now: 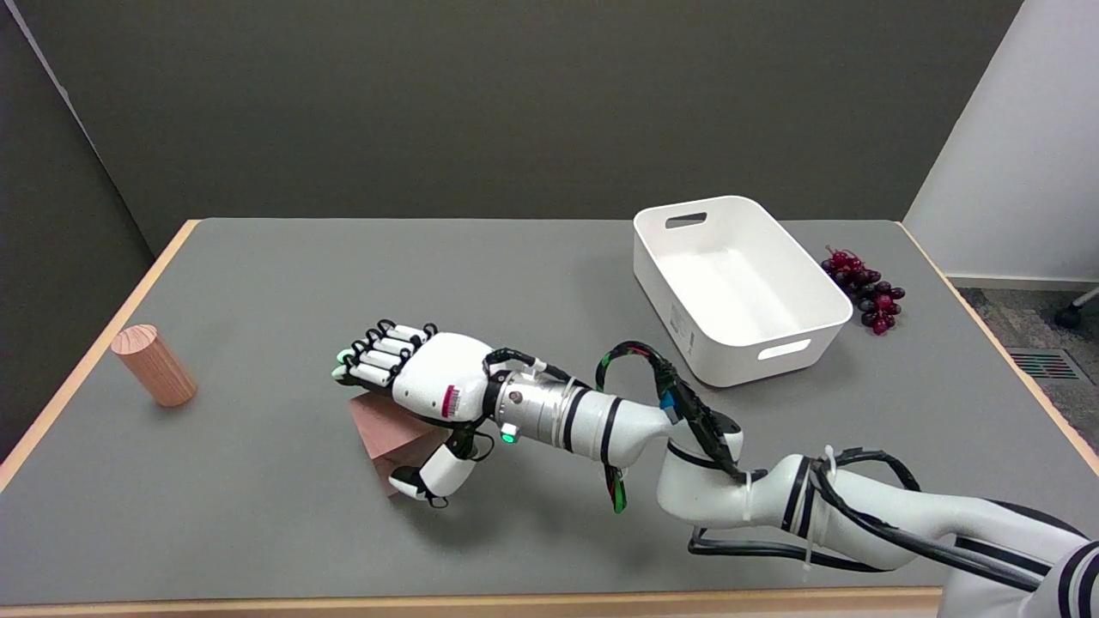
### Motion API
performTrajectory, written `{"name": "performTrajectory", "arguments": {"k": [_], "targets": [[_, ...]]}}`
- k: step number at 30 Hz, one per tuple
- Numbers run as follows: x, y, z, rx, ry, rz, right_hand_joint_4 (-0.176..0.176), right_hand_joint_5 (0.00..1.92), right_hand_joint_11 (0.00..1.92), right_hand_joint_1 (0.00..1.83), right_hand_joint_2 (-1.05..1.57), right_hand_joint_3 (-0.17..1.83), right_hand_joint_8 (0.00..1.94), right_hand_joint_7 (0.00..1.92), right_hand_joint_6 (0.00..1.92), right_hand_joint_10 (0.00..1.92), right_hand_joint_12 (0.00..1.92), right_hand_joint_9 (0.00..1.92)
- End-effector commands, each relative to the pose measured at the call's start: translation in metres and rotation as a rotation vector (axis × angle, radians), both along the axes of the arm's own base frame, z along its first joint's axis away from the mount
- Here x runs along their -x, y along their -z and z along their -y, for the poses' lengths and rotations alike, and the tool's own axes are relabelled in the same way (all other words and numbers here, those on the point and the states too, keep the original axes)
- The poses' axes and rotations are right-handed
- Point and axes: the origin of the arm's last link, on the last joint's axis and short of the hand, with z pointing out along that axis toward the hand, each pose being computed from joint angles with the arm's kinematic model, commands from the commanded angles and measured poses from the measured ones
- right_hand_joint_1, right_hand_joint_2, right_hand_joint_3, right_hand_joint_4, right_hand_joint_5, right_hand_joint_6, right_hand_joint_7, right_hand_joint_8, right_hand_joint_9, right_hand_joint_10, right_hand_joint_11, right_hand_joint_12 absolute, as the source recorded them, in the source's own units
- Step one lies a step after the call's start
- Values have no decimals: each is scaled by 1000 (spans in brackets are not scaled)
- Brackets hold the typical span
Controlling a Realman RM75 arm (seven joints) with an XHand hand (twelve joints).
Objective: Pick up wooden cube.
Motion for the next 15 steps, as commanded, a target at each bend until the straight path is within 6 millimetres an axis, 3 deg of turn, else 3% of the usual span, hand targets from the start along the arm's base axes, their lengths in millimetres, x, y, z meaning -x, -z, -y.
{"name": "performTrajectory", "arguments": {"k": [1,10,13,15], "targets": [[15,-7,5,49,43,-17,-138,103,-1,644,575,920,242,136,340,465,738,55],[21,-13,12,72,54,-41,-143,168,0,783,611,935,312,261,393,570,986,167],[19,-13,13,68,46,-41,-111,328,212,996,673,939,530,481,647,801,1233,354],[18,-13,13,62,33,-51,-92,410,302,1029,712,902,674,574,850,906,1331,425]]}}
